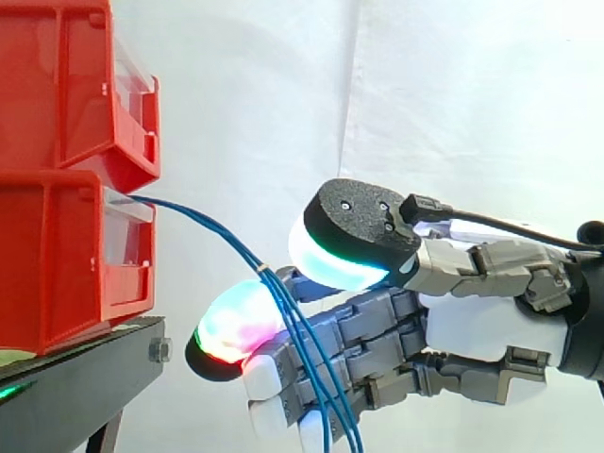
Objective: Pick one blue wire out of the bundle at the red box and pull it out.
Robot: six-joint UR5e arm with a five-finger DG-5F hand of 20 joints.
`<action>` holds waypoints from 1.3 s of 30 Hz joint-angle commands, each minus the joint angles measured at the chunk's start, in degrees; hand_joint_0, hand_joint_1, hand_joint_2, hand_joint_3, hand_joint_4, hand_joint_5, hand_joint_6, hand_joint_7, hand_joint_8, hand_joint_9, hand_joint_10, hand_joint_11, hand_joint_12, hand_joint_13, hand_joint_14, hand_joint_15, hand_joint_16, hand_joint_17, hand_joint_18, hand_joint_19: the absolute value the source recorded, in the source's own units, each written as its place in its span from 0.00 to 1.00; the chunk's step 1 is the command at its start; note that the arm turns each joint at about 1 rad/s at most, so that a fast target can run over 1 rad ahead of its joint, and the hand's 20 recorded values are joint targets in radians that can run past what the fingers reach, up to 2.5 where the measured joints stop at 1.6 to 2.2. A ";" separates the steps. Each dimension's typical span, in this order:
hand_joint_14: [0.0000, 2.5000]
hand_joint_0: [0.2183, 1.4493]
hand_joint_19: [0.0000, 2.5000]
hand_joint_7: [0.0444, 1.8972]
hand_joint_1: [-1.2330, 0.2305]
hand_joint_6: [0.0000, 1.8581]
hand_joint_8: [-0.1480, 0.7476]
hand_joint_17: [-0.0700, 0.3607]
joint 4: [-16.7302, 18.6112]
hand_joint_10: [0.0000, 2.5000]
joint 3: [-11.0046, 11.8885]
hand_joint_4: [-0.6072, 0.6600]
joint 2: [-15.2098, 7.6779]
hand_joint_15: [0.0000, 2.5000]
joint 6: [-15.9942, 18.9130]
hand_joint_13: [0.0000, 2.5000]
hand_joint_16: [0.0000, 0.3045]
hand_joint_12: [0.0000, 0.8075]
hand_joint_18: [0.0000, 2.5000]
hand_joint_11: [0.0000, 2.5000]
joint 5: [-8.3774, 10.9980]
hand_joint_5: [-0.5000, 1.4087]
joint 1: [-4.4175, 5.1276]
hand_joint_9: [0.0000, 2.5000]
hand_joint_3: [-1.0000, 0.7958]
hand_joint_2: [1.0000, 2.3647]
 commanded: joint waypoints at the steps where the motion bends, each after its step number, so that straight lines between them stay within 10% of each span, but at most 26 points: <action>1: 0.01 0.31 0.24 0.63 0.34 0.31 0.57 0.50 0.15 0.00 0.00 0.69 0.00 0.19 0.01 0.30 0.21 0.56 0.29 0.21 -0.01 0.20 -0.08 0.28 0.33 0.01; 39: 0.01 0.31 0.24 0.51 0.33 0.41 0.59 0.49 -0.20 0.01 1.06 0.70 0.00 0.22 -0.52 0.33 0.21 0.56 0.31 0.38 -0.98 0.18 -0.17 0.36 0.35 0.01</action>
